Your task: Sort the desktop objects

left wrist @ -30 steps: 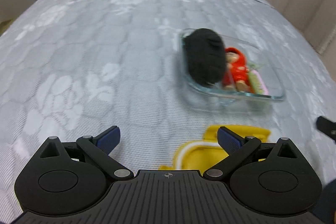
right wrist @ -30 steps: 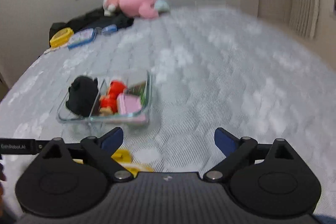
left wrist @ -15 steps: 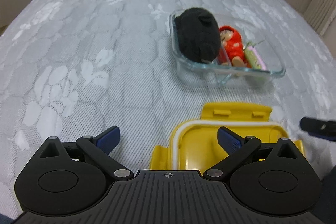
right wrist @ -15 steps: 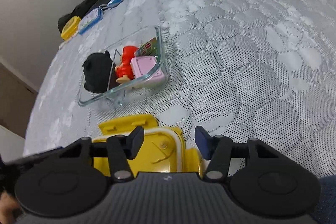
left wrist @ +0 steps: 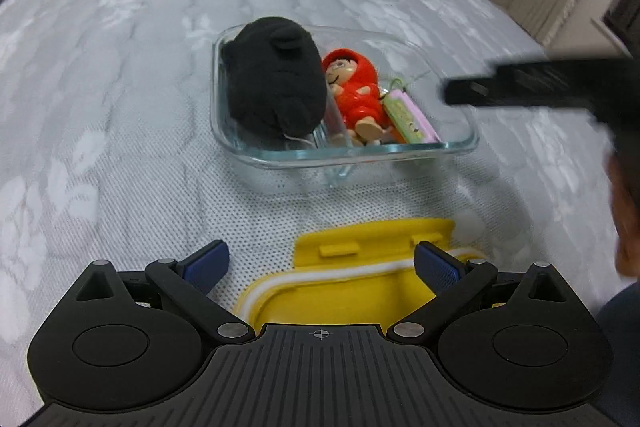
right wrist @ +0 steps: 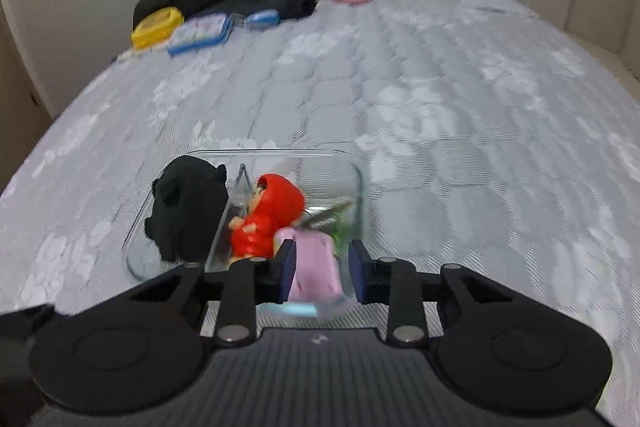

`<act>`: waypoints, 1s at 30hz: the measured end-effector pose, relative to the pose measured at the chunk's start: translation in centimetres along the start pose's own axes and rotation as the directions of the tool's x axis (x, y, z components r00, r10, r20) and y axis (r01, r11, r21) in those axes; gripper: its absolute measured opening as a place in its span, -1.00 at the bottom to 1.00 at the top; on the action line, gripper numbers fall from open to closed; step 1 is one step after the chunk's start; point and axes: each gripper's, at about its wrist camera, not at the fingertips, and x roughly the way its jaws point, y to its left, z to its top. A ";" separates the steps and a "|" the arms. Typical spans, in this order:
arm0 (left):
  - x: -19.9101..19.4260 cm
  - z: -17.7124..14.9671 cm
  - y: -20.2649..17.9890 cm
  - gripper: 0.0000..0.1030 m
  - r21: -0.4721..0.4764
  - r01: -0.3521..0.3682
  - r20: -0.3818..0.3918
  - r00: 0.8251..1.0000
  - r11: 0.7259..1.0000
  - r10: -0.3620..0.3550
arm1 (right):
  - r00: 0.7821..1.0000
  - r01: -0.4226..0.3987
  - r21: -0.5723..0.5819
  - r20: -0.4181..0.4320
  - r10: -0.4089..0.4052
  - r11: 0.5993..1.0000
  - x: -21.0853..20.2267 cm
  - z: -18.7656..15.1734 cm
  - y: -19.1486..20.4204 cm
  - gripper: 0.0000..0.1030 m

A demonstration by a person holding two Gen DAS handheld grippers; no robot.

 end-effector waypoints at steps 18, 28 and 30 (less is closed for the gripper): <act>0.4 0.3 2.0 0.97 -0.115 0.035 -0.035 0.999 0.993 -0.039 | 0.998 0.006 0.300 -0.062 0.014 0.954 3.3 2.1 -0.4 -0.54; 1.0 0.2 2.0 0.97 -0.111 0.030 -0.058 0.998 0.993 -0.037 | 0.997 0.058 0.332 -0.067 -0.038 0.942 5.0 4.1 -0.9 -0.94; 1.0 0.2 1.9 0.97 -0.108 0.035 -0.058 0.997 0.994 -0.042 | 0.999 0.036 0.326 -0.025 -0.030 0.945 4.0 4.6 -1.1 -0.95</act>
